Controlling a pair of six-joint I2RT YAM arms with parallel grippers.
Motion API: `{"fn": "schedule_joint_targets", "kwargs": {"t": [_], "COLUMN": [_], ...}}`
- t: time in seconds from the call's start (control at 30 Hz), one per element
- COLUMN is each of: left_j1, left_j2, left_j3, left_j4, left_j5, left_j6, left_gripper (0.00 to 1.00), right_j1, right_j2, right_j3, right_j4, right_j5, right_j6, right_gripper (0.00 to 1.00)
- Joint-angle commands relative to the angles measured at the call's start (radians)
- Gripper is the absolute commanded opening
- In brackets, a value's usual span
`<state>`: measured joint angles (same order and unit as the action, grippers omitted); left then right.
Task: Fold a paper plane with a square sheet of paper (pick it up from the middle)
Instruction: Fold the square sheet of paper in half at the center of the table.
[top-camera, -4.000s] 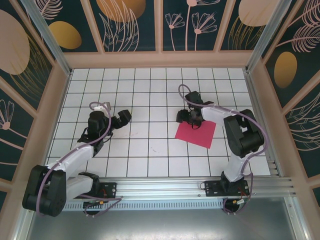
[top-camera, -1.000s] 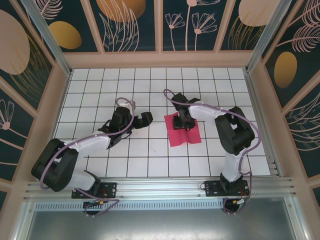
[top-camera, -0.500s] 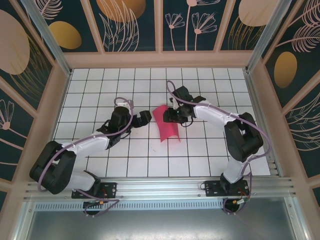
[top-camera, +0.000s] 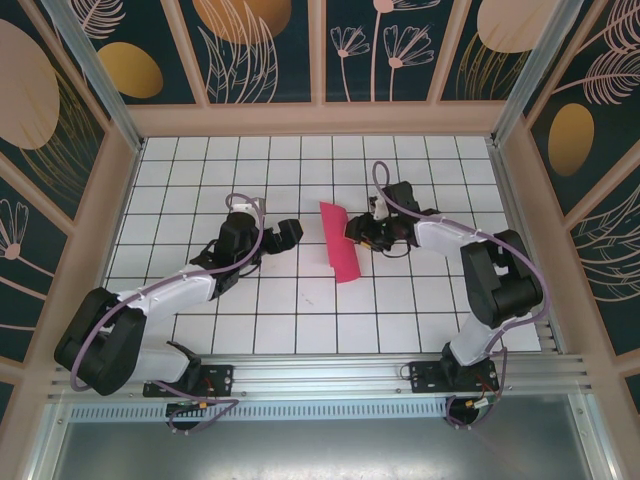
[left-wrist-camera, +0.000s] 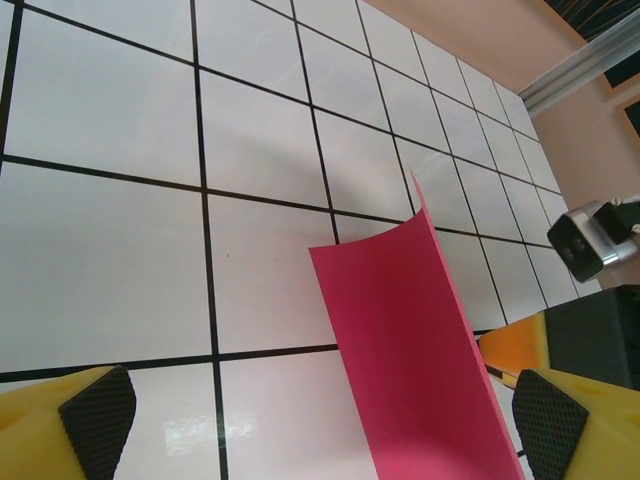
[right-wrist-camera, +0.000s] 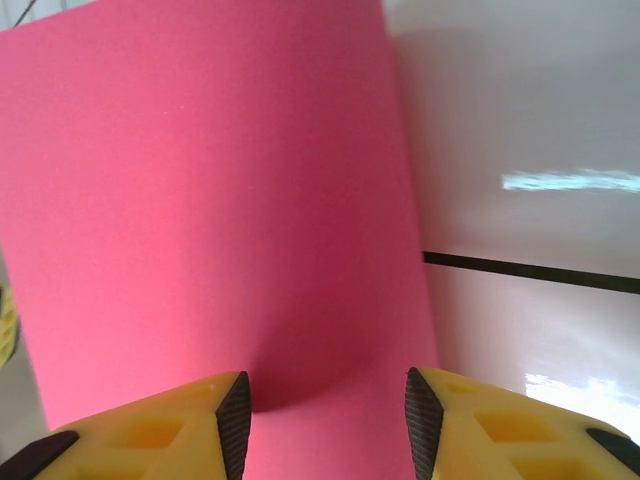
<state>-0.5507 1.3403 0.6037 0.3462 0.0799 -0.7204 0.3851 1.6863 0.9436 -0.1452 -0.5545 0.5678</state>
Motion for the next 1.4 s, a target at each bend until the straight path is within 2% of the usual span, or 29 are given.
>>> {"fn": "schedule_joint_targets", "kwargs": {"t": [0.0,0.27,0.33,0.47,0.7,0.97,1.37], "left_j1": [0.000,-0.001,-0.002,-0.002,-0.008,-0.026,-0.045], "left_j2": [0.008,0.071,0.083,0.112,0.190,0.266,0.342], "left_j3": [0.043,0.076,0.077,0.084,0.087,0.070,0.085], "left_j4": [0.003,0.026,0.039,0.057,0.147,0.246,0.310], "left_j5": [0.039,0.125,0.144,0.189,0.265,0.296,0.310], "left_j6": [-0.008,-0.020,-0.025,-0.050,-0.150,-0.269,-0.329], "left_gripper": [0.99,0.99,0.96,0.85,0.69,0.57,0.51], "right_j1": [-0.017,-0.024,-0.018,0.003,0.045,0.056,0.046], "right_j2": [-0.023,-0.009,0.003,0.029,0.081,0.109,0.086], "right_j3": [-0.028,-0.020,-0.010,0.017,0.063,0.075,0.059], "right_j4": [0.022,-0.007,-0.018,-0.054,-0.095,-0.100,-0.096], "right_j5": [-0.008,-0.008,-0.009,0.026,0.121,0.163,0.208], "right_j6": [-0.008,-0.058,-0.074,-0.098,-0.102,-0.092,-0.068], "right_gripper": [0.49,0.53,0.54,0.55,0.56,0.55,0.55]}}
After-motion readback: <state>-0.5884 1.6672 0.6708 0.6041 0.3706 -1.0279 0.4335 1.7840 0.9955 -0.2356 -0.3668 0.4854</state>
